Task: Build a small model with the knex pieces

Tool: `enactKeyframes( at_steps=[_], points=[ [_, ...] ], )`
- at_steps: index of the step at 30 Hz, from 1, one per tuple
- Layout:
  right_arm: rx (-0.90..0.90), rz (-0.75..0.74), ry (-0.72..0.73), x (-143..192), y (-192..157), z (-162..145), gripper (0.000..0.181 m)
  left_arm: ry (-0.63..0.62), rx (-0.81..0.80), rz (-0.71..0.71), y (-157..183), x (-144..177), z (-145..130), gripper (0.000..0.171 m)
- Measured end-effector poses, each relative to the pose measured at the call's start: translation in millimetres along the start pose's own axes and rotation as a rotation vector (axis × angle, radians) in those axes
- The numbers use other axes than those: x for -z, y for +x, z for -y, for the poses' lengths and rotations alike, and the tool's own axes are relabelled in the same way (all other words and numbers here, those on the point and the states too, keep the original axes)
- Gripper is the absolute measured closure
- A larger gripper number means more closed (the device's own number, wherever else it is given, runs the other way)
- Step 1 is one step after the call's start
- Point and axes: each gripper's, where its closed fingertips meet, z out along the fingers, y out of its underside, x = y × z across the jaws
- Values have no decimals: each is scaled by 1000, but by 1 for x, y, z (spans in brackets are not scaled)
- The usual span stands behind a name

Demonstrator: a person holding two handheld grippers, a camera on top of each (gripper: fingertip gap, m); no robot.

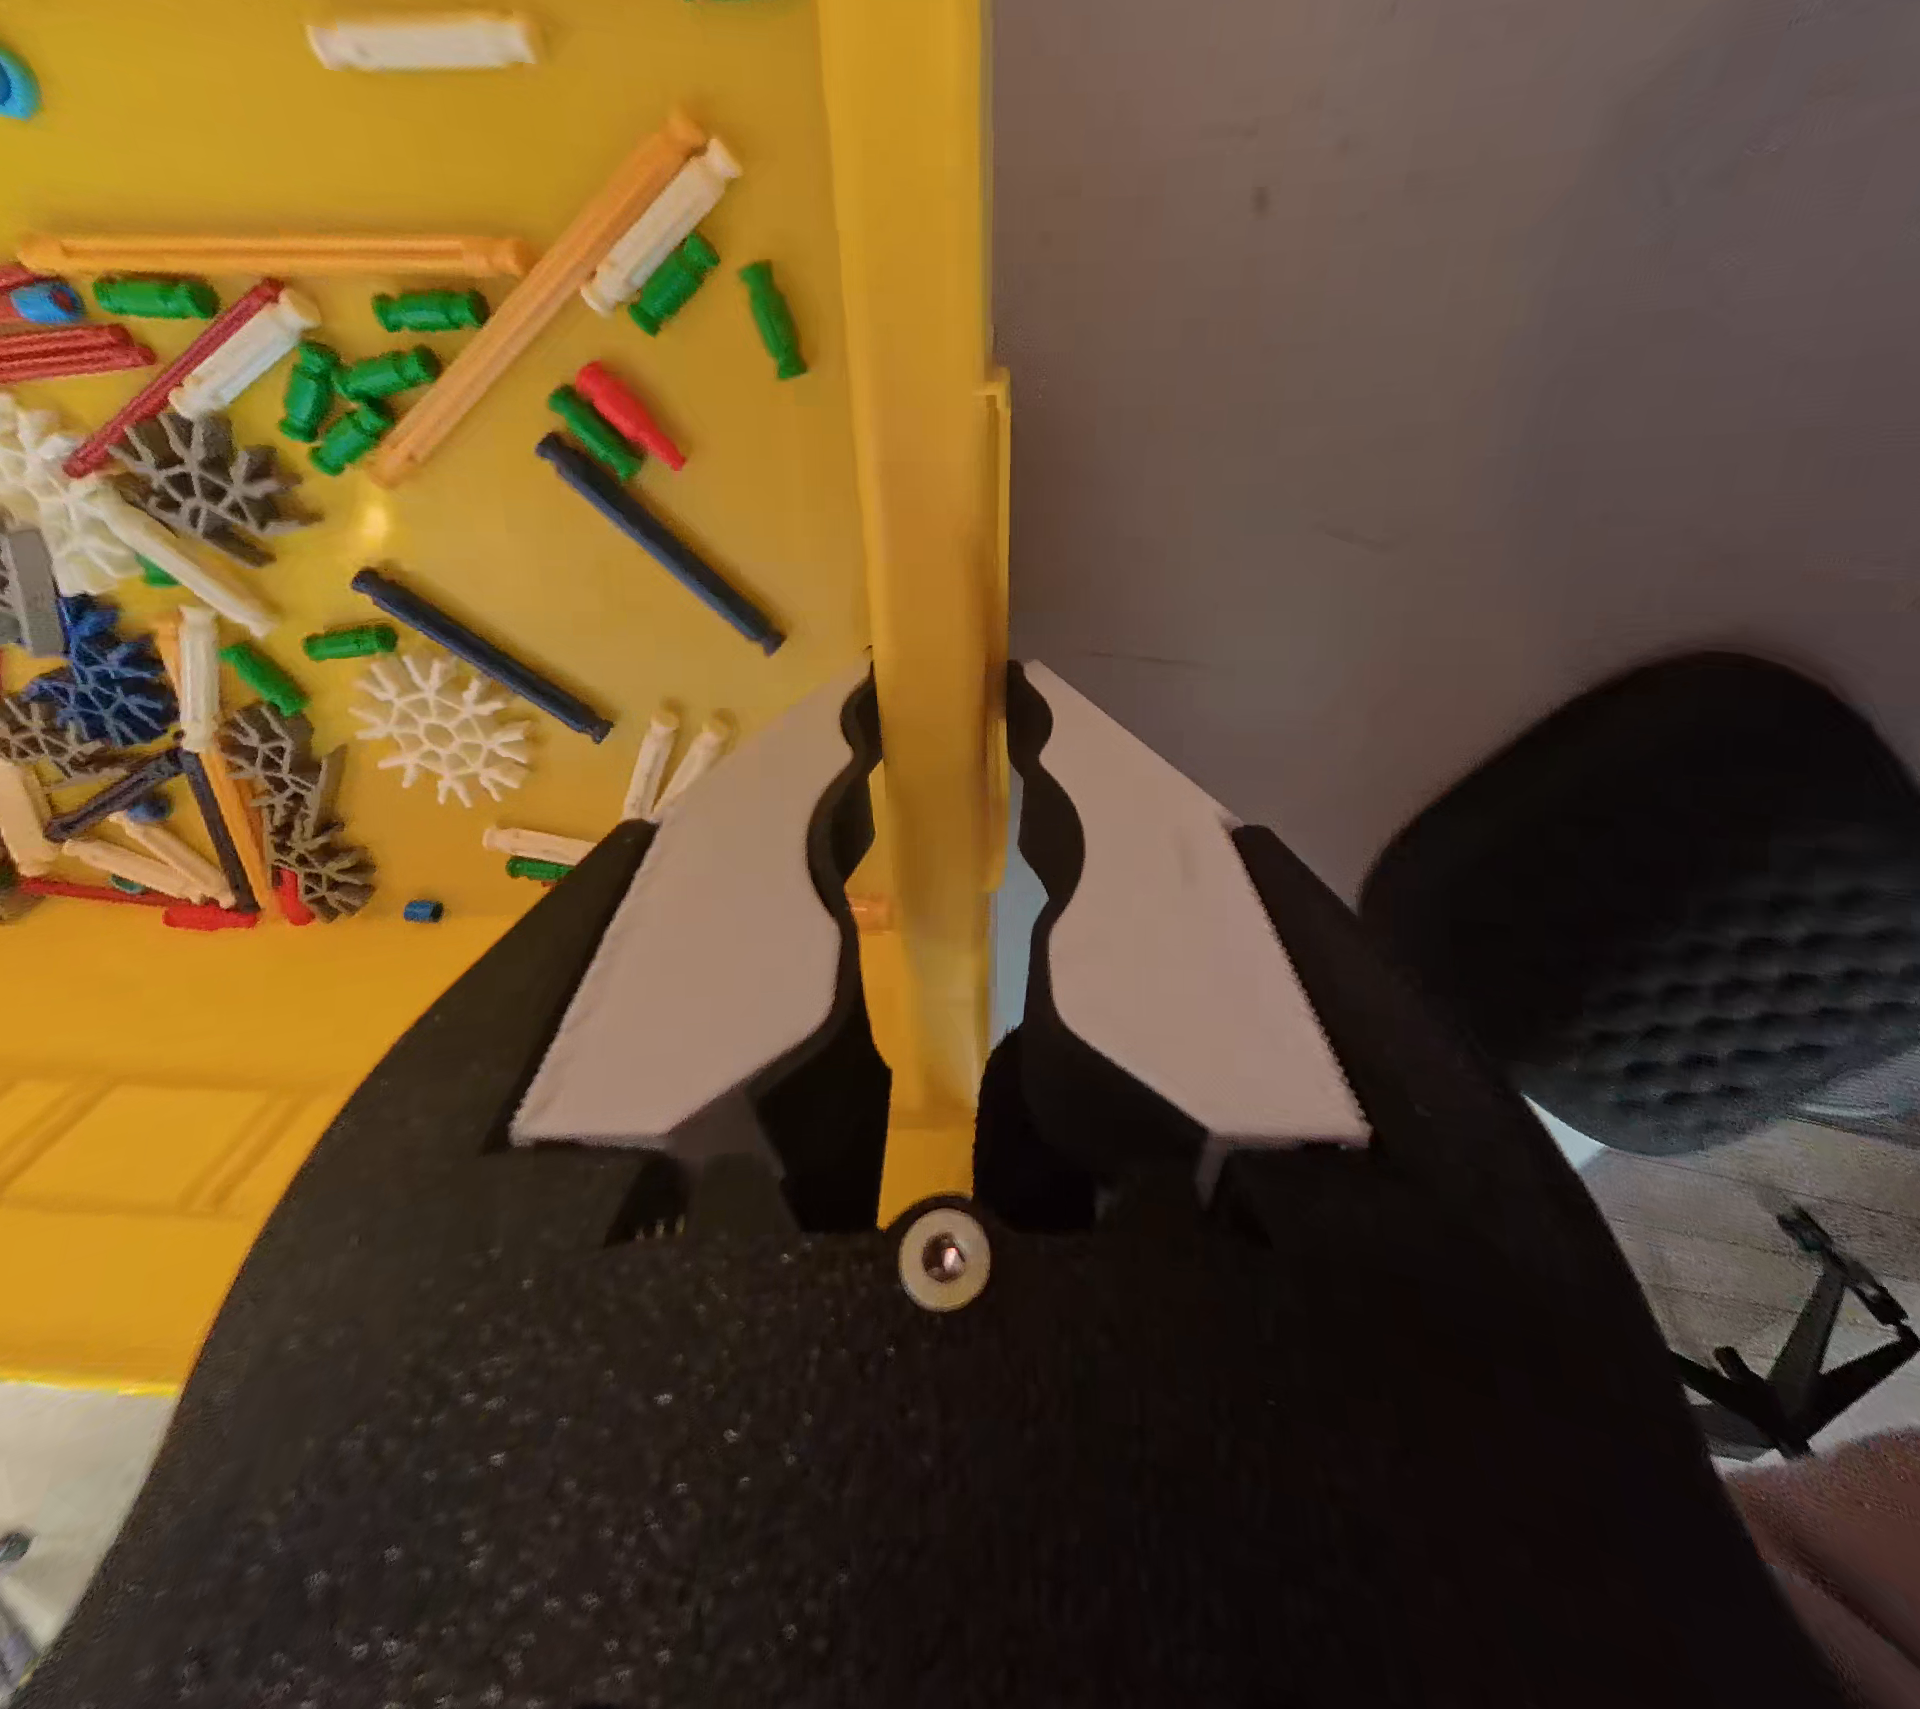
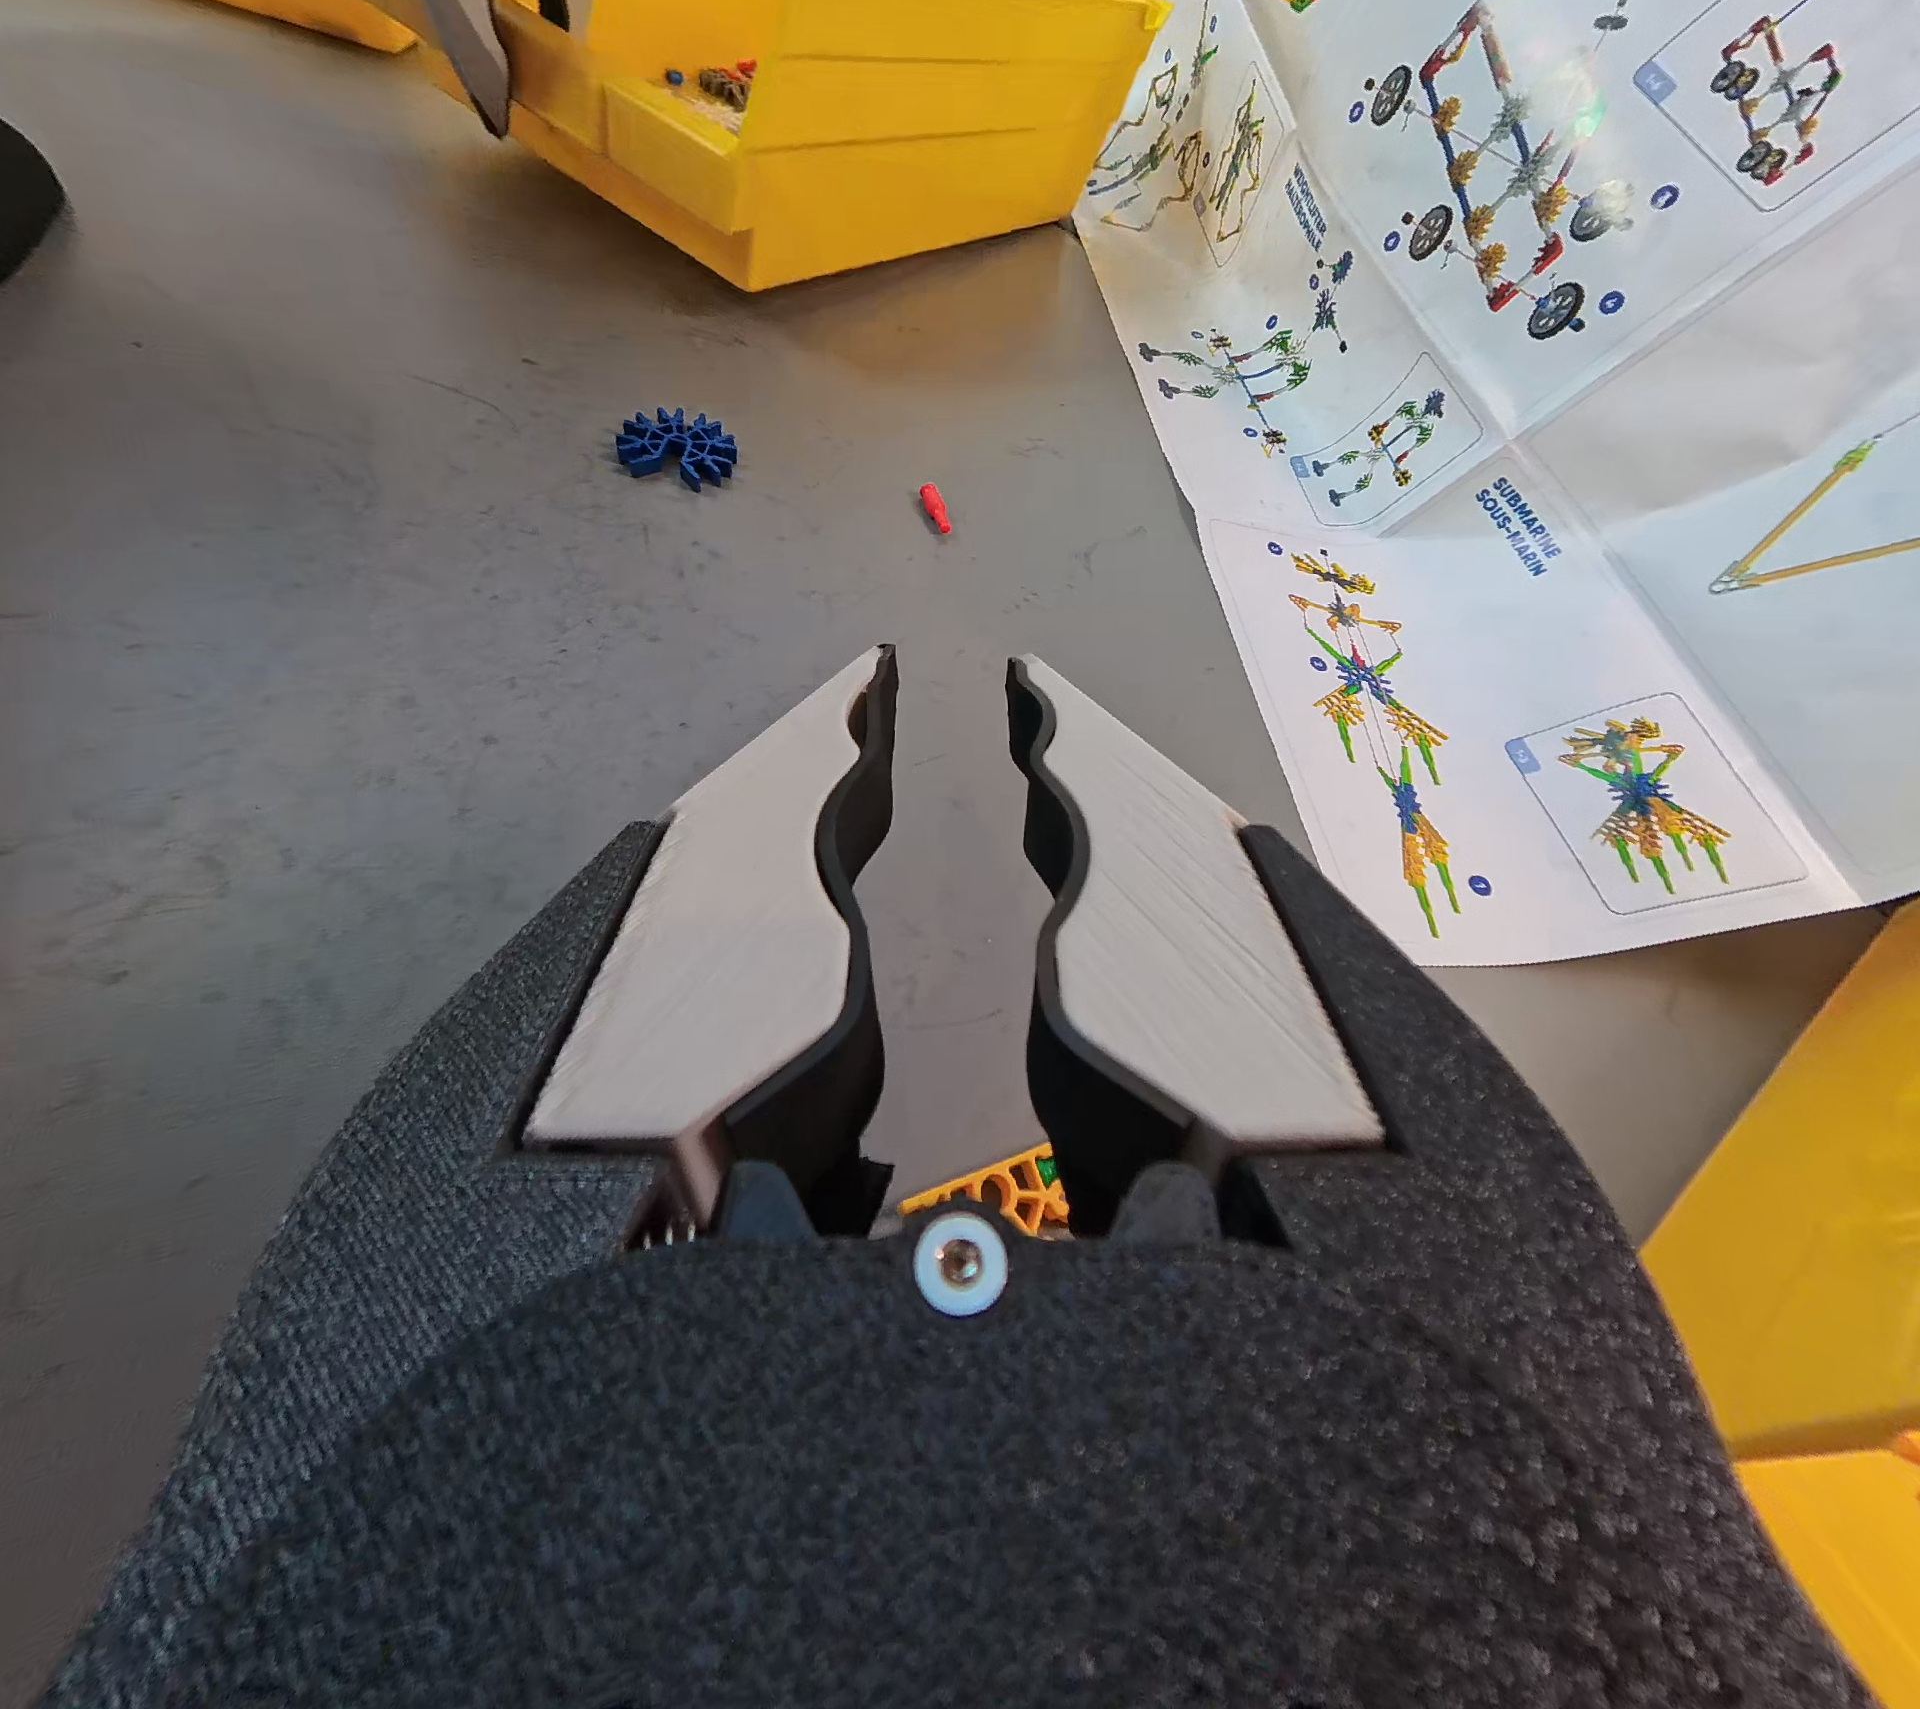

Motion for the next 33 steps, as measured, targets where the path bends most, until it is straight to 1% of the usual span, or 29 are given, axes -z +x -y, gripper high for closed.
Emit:
enactKeyframes(
  at_steps=[2,3,4,5,6,7,8,9,11,12,17,20,22,23,24,26,27,28,30,31,33],
  points=[
    [-7,0,5,1,0,1,162,86,-17,-82,34,31,12,148],
    [-11,2,9,1,0,2,162,108,-23,-92,45,43,15,148],
    [-16,7,12,1,0,3,163,118,-12,-62,45,48,17,147],
    [-19,13,13,0,-1,3,163,125,32,-7,34,48,18,147],
    [-18,18,11,-1,-2,3,162,128,100,55,16,43,16,146],
    [-13,23,8,-1,-3,3,162,116,159,110,-5,35,9,145],
    [-9,27,7,-2,-5,3,162,96,201,134,-17,27,2,145],
    [-6,30,10,-2,-6,4,162,87,194,131,-17,20,0,146],
    [0,23,9,-1,-6,3,162,108,151,80,5,9,10,149],
    [2,13,6,0,-5,3,163,100,143,77,12,3,13,149],
    [-35,12,14,1,1,3,163,86,168,116,5,-22,10,149],
    [-30,4,17,1,2,3,163,106,167,99,6,-19,9,150],
    [-31,5,17,1,2,3,163,177,148,85,3,-1,13,147],
    [-35,6,17,1,2,3,163,234,169,82,-4,16,17,144],
    [-37,5,19,1,2,3,163,303,204,115,-20,37,20,145],
    [-40,5,19,1,3,3,163,420,272,238,-63,81,18,145],
    [-42,6,18,1,3,3,163,449,307,314,-87,99,14,145],
    [-43,9,16,1,3,3,163,465,327,358,-106,110,10,145],
    [-42,13,9,0,2,2,163,450,346,358,-131,113,7,141],
    [-41,14,7,-1,2,2,163,423,342,351,-141,108,7,140],
    [-39,12,7,0,2,2,163,351,293,289,-147,84,15,140]
  ],
)
